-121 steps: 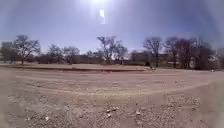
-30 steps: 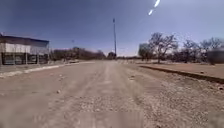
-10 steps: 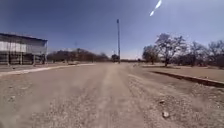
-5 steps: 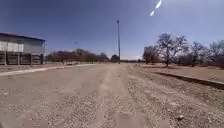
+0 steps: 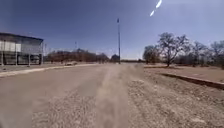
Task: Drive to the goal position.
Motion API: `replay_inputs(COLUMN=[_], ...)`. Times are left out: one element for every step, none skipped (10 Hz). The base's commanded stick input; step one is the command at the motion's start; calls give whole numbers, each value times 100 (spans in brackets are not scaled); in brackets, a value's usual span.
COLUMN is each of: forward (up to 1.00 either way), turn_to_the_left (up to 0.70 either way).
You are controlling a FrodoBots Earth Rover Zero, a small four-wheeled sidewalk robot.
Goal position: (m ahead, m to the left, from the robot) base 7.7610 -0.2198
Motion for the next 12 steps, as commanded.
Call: replay_inputs(forward=[100, 100, 100, 100, 100, 100, 100, 100, 100, 100, 100, 100], turn_to_the_left=[0, 0, 0, 0, 0, 0, 0, 0, 0, 0, 0, 0])
